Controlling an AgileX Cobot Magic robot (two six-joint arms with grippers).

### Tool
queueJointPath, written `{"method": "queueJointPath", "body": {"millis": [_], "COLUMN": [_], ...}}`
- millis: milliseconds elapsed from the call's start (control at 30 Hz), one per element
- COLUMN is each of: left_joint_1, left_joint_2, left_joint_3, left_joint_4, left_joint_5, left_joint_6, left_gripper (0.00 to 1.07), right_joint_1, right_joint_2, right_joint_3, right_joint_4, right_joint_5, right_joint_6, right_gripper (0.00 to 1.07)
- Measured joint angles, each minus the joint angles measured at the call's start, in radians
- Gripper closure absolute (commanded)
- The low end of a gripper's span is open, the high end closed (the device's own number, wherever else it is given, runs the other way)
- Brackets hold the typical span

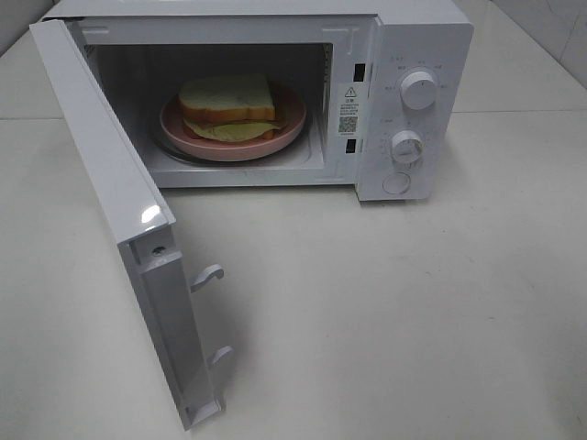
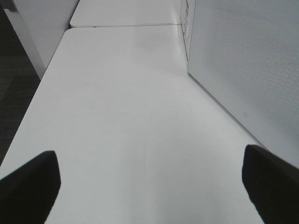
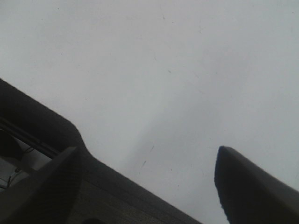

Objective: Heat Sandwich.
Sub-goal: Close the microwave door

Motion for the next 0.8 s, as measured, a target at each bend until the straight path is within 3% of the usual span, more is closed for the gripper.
{"method": "queueJointPath", "body": {"millis": [500, 800], "left_joint_1": [0.0, 0.0], "left_joint_2": [0.0, 0.0], "left_joint_3": [0.0, 0.0], "left_joint_4": [0.0, 0.0], "left_joint_5": [0.0, 0.0], "left_joint_6": [0.0, 0.0], "left_gripper": [0.01, 0.01], "right_joint_1": [-0.008, -0.225], "right_joint_2": [-0.279, -0.409], "right_joint_3": [0.035, 0.146], "right_joint_4": [0.012, 0.053], "right_joint_5": [0.063, 0.063], "right_joint_6": [0.0, -0.01], "right_gripper": [0.31, 0.31]}}
